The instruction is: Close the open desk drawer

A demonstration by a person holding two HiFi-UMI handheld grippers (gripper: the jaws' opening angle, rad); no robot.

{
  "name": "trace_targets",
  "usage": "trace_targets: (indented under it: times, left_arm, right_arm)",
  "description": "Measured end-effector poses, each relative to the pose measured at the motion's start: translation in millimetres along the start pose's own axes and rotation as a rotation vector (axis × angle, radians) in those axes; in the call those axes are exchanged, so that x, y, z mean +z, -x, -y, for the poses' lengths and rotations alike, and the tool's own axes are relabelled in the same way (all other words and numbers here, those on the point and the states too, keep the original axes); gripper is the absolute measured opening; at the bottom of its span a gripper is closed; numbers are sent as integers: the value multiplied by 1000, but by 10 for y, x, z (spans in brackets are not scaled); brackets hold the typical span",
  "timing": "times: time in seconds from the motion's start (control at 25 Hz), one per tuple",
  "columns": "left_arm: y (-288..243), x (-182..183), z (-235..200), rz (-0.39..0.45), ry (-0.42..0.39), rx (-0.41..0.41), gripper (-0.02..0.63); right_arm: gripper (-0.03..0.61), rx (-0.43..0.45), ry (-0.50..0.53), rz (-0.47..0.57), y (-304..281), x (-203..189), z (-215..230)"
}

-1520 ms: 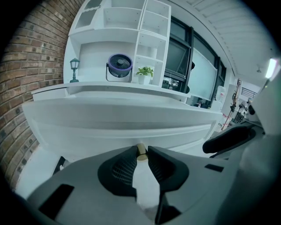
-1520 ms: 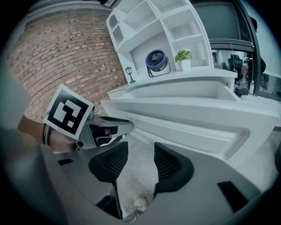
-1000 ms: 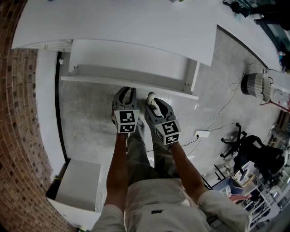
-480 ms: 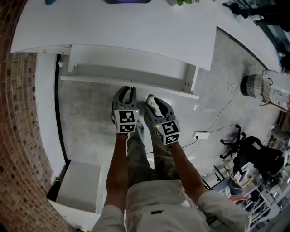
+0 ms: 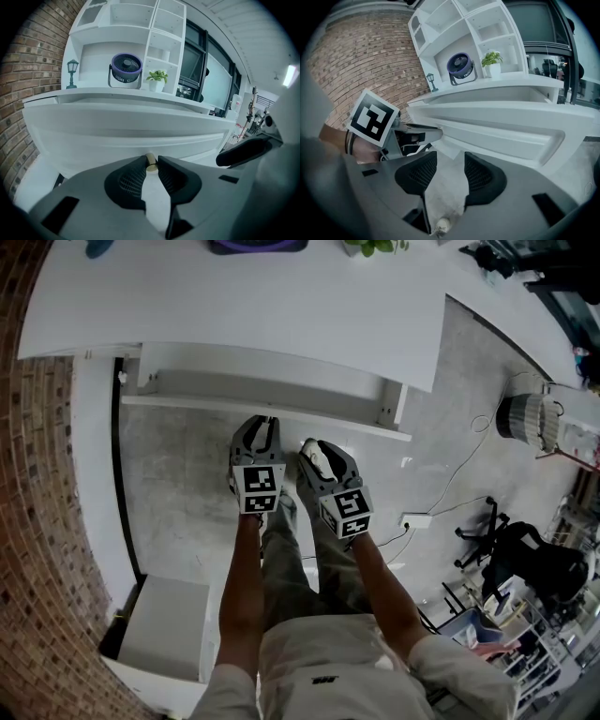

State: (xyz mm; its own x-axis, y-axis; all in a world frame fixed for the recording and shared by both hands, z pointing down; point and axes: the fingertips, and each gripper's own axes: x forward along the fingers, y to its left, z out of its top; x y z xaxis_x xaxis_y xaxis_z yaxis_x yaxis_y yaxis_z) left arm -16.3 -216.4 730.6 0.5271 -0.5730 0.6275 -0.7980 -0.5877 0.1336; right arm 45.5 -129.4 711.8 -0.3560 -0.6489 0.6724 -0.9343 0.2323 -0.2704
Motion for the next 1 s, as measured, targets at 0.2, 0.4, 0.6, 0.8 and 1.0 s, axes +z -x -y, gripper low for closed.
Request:
trace_targets:
  times: [0.2, 0.4, 0.6, 0.8, 1.0]
  left_arm:
    - [-82, 73, -22, 5, 0, 4, 87]
    - [-171, 146, -52, 7, -1, 8, 87]
    - [-255, 222, -69, 11, -2, 10, 87]
    - [-344, 301, -94, 15, -4, 13, 87]
    - [-430, 376, -117, 18, -2, 13, 87]
  right_arm:
    - [187, -7, -1, 7, -30, 66, 86]
    - [187, -13, -2, 19, -77, 144, 177]
    - [187, -20, -5, 23, -105, 209, 265]
    - [187, -23, -9, 24, -136, 243, 339]
    - [187, -27, -10, 30, -173, 308, 411]
